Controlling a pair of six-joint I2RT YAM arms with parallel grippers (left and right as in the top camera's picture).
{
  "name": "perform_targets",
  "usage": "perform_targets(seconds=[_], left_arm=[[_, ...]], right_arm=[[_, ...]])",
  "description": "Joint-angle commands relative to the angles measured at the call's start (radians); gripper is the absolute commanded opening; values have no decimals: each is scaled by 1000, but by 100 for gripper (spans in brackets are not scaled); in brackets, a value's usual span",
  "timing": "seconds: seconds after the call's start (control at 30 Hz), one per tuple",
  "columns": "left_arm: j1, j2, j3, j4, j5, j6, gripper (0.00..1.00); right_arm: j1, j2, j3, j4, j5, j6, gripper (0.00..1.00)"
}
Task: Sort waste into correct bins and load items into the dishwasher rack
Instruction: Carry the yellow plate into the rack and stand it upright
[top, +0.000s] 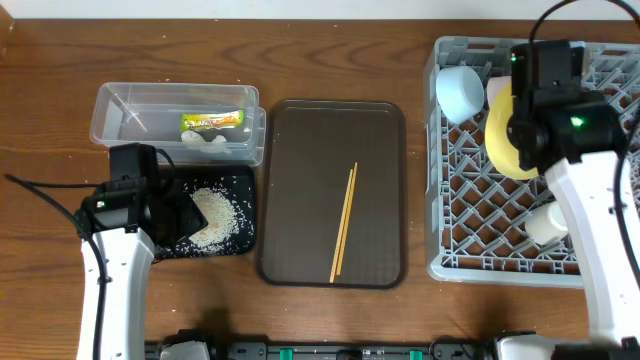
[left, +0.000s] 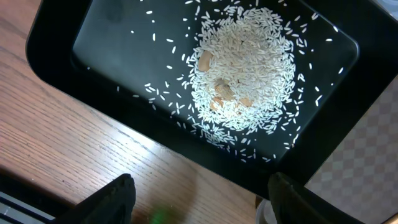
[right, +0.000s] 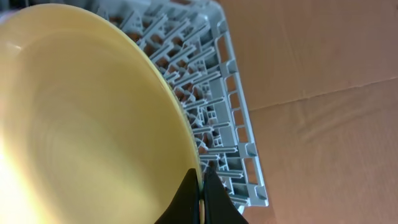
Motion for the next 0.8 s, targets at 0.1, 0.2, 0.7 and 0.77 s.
perform_targets(seconds=[0.1,0.2,0.7,0.77], left_arm=[[6,-3,6,-6,-5,-8,72],[6,-3,6,-6,-5,-9,72],[6,-3,6,-10,-5,-9,72],[6,-3,6,-10,-5,-9,72]], right_arm=[[-10,94,-8,-15,9,55,1],[-8,132,-8,-19,-8,82,1],[11,170,-8,-2,-417,163,49],[10,163,-8,-7,-417,191,50]])
